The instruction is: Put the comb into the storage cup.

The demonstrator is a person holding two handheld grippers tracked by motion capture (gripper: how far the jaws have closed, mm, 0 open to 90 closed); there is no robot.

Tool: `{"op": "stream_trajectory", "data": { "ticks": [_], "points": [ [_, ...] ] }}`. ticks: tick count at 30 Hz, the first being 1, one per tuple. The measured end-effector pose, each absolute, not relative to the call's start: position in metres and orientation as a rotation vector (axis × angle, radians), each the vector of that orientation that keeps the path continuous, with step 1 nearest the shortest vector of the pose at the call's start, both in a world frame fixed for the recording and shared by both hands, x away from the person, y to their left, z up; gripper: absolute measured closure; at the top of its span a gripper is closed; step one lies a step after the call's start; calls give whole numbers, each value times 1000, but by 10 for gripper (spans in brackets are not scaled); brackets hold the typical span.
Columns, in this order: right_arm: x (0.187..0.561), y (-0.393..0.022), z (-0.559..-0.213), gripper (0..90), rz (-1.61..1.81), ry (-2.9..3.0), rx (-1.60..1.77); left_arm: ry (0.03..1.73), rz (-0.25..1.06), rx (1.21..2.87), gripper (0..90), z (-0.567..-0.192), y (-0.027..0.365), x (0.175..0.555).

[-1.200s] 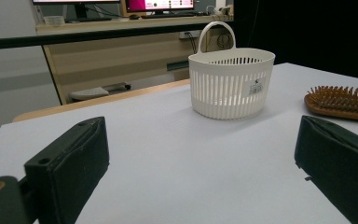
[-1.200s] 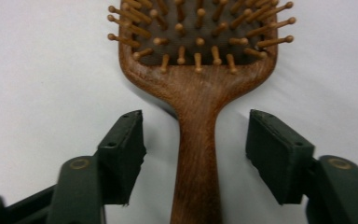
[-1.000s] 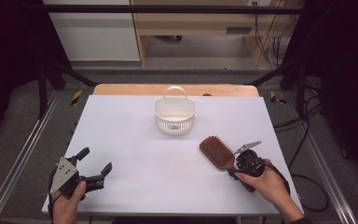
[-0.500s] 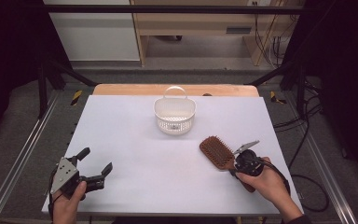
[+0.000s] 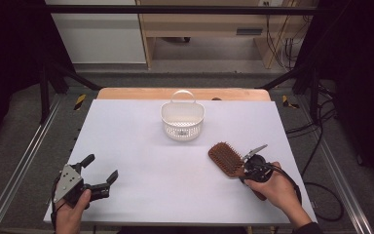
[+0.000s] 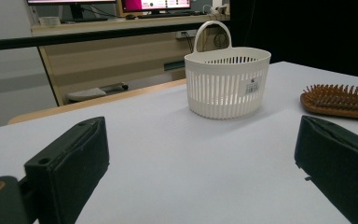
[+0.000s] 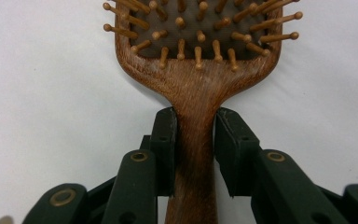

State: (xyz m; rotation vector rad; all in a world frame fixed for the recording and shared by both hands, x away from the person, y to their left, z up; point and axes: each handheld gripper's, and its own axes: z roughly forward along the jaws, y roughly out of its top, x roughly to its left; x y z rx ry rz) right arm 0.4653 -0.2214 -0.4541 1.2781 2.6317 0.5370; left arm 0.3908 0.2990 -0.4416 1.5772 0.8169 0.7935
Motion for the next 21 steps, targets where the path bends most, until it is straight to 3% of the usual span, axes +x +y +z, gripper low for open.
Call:
{"op": "stream_trajectory", "data": {
  "ticks": [21],
  "points": [
    [461, -228, -448, 730, 667, 2574, 1247, 826, 799, 1556, 31, -437, 300, 388]
  ]
}}
